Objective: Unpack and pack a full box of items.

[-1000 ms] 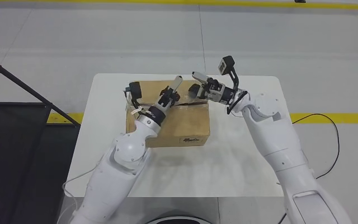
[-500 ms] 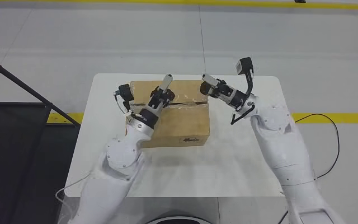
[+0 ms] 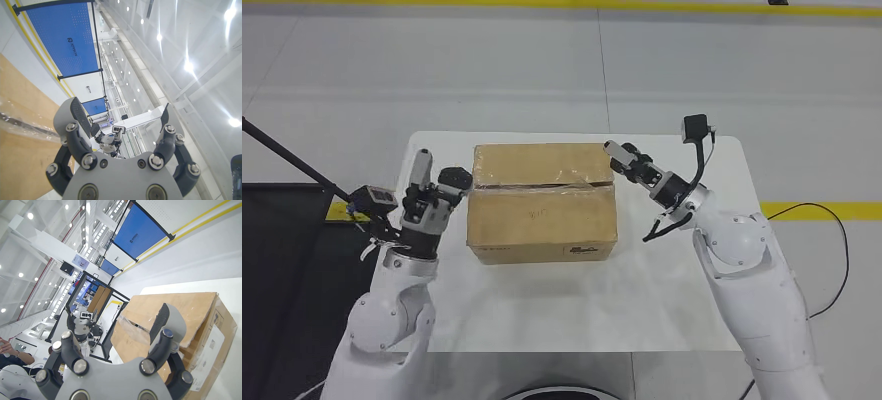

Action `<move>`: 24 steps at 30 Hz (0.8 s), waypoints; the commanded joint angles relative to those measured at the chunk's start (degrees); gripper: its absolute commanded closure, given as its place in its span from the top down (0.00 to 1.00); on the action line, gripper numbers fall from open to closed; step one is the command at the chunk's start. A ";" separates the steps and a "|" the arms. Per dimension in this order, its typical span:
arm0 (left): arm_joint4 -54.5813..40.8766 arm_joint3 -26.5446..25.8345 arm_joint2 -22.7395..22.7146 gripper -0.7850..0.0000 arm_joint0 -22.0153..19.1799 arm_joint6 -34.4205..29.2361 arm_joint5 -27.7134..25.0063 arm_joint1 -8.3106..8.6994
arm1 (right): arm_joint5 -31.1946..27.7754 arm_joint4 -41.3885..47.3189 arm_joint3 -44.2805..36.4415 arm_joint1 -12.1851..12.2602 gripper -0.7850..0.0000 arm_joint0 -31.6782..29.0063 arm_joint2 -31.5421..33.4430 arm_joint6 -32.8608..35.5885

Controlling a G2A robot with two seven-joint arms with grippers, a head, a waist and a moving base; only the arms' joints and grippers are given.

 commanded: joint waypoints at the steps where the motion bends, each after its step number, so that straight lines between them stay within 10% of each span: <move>1: -2.12 -0.90 -3.08 1.00 4.34 -0.66 -3.79 0.08 | 0.01 0.00 0.00 0.00 1.00 0.00 0.00 -0.01; 10: -11.42 0.96 -11.09 1.00 13.98 -5.56 -12.93 0.19 | 13.22 -17.46 -3.66 -0.21 1.00 6.87 -5.16 2.38; 16: -13.66 3.35 -11.00 1.00 14.07 -9.03 -13.72 0.24 | 27.50 -26.11 2.78 -1.88 1.00 22.25 -14.87 18.80; 24: -16.05 5.91 -11.40 1.00 13.85 -11.39 -13.60 0.29 | 31.58 -30.69 15.16 -5.39 1.00 37.74 -27.55 35.76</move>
